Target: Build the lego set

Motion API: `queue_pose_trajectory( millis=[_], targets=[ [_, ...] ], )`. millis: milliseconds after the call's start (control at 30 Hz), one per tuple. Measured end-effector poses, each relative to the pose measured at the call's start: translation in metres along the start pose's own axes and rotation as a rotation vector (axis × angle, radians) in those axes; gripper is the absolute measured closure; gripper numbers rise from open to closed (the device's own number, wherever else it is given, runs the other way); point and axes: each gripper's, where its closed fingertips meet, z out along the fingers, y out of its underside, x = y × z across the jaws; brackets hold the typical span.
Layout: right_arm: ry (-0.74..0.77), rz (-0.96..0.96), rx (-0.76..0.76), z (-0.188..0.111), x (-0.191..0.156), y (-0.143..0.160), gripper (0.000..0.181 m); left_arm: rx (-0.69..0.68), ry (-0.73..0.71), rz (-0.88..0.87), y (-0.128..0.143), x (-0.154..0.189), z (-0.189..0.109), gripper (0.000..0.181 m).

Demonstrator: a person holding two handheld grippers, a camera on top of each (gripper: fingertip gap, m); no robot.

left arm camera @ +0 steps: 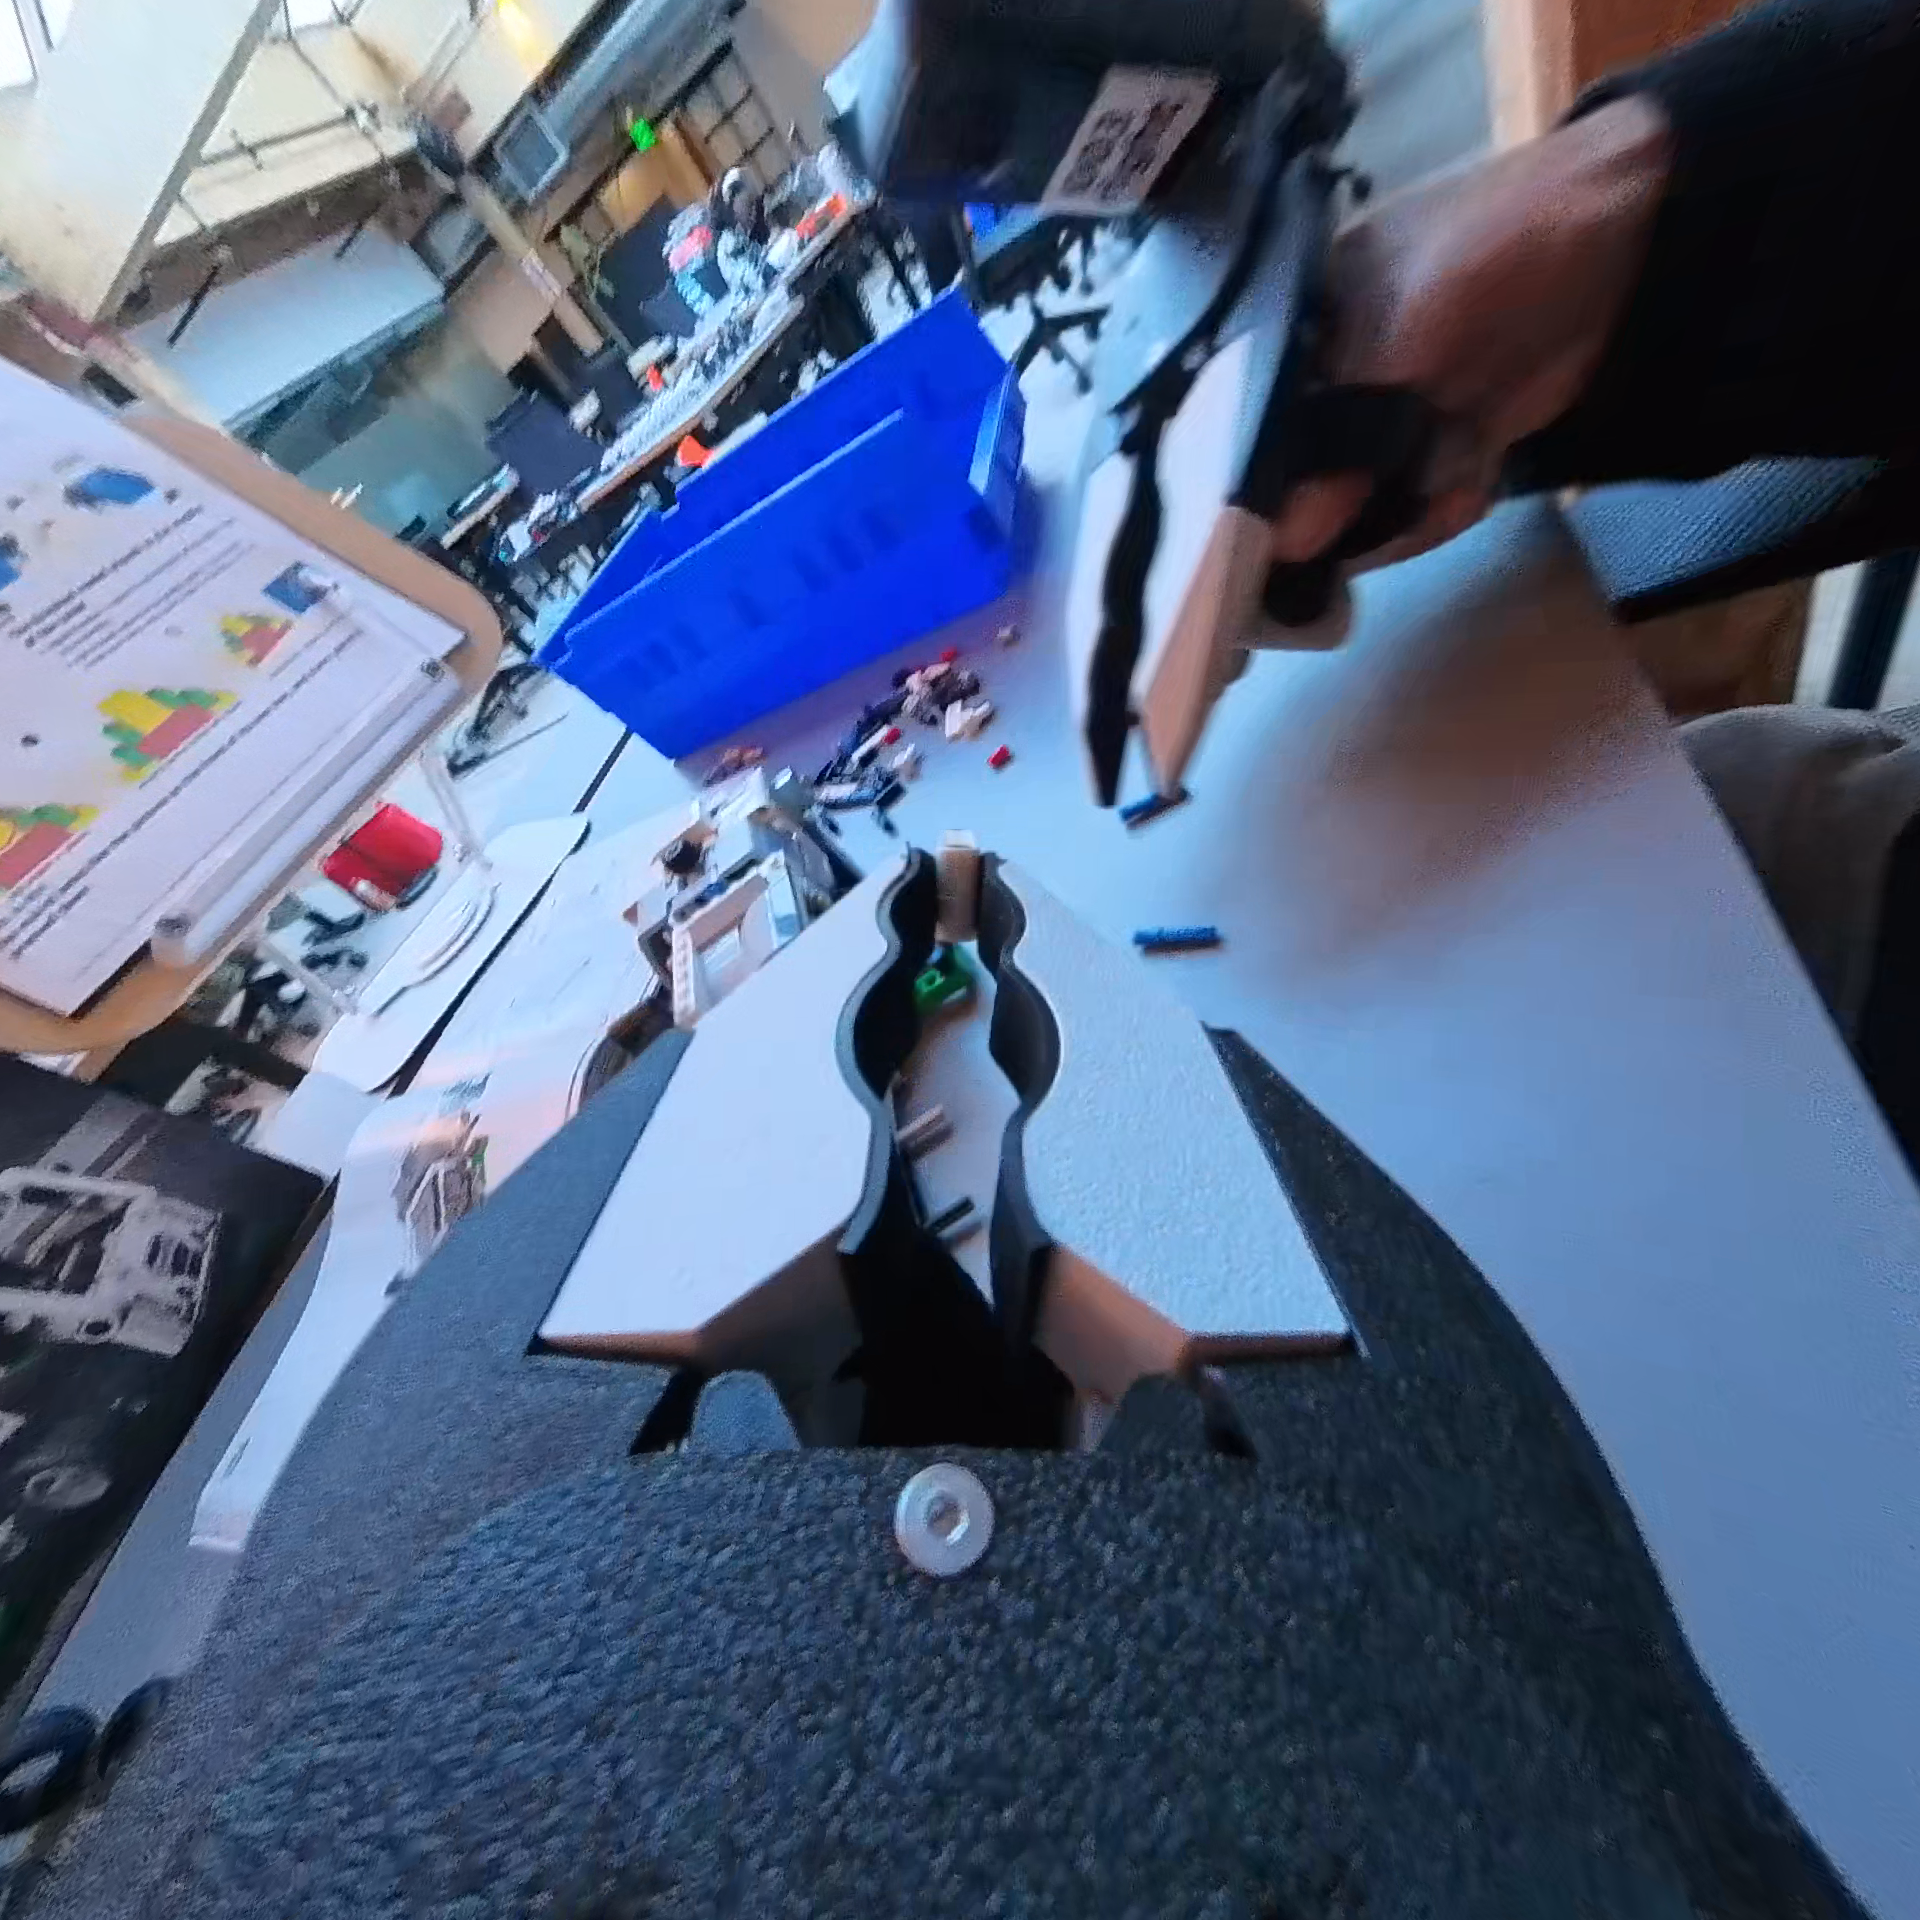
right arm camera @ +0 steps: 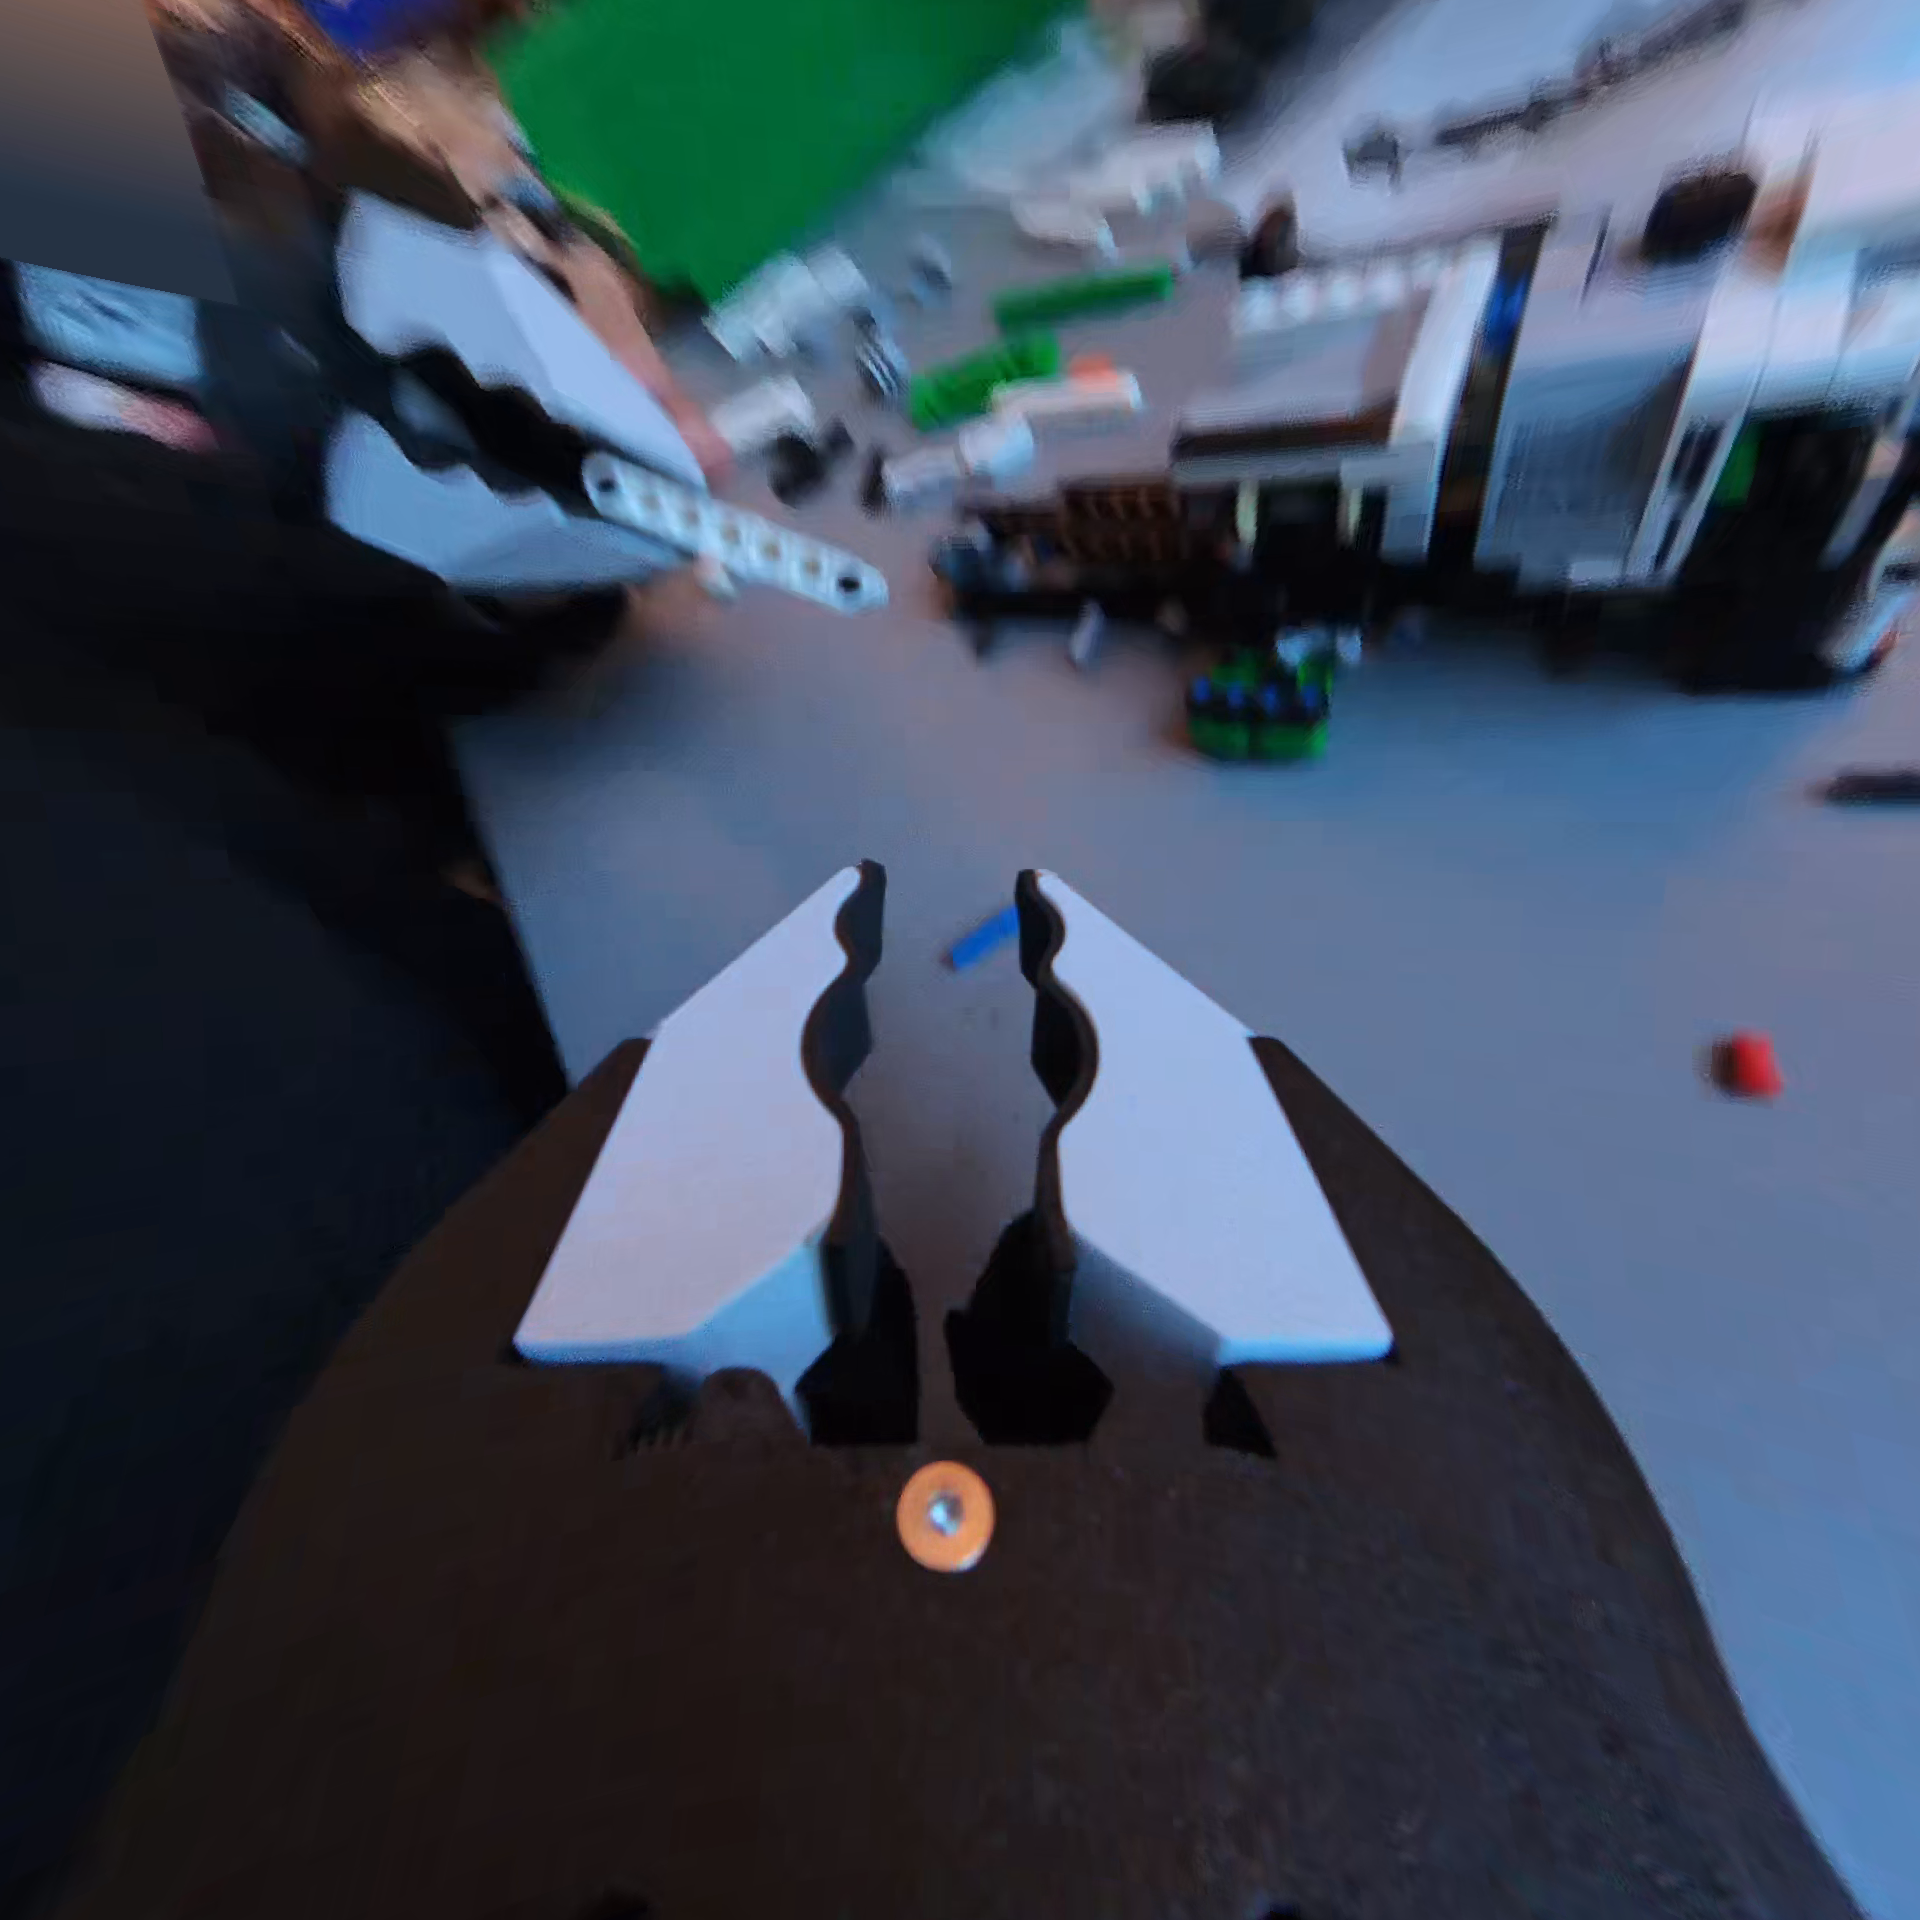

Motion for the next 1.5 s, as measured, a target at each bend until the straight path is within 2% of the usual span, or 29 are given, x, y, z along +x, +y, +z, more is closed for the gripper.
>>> queue_pose_trajectory(
  millis=[133,267,367,533,667,900,1000,1067,1167,1333,1400,1500],
  targets=[
    [0.198,0.002,-0.105,0.017,0.0,0.03,0.155,-0.084,-0.061,0.012,0.017,-0.008,0.006,0.176],
    [0.405,-0.066,-0.09,0.023,0.004,0.036,0.157,-0.112,-0.085,0.016,0.023,-0.012,0.007,0.175],
    [0.498,-0.1,-0.09,0.027,0.007,0.036,0.157,-0.114,-0.082,0.033,0.025,-0.01,0.008,0.175],
    [0.55,-0.124,-0.11,0.035,0.01,0.032,0.165,-0.13,-0.085,0.118,0.029,-0.004,0.011,0.175],
    [0.561,-0.139,-0.12,0.036,0.011,0.031,0.177,-0.125,-0.098,0.164,0.027,-0.002,0.011,0.175],
    [0.492,-0.197,-0.148,0.036,0.011,0.031,0.178,-0.11,-0.104,0.16,0.028,-0.005,0.012,0.175],
    [0.425,-0.261,-0.125,0.032,0.006,0.019,0.178,-0.097,-0.108,0.171,0.028,-0.006,0.012,0.175],
    [0.389,-0.365,-0.102,0.025,0.001,0.006,0.178,-0.08,-0.103,0.157,0.026,-0.005,0.012,0.176],
    [0.44,-0.638,-0.121,0.014,0.008,-0.007,0.178,-0.083,-0.093,0.125,0.026,-0.004,0.014,0.176],
    [0.434,-0.965,-0.075,0.004,0.002,-0.032,0.179,-0.109,-0.094,0.095,0.03,-0.004,0.018,0.176],
    [0.401,-1.002,-0.137,0.008,-0.003,-0.032,0.178,-0.123,-0.09,0.092,0.032,-0.002,0.02,0.176],
    [0.335,-0.913,-0.228,0.017,-0.008,-0.03,0.178,-0.14,-0.073,0.079,0.035,0.003,0.024,0.176]
  ],
)
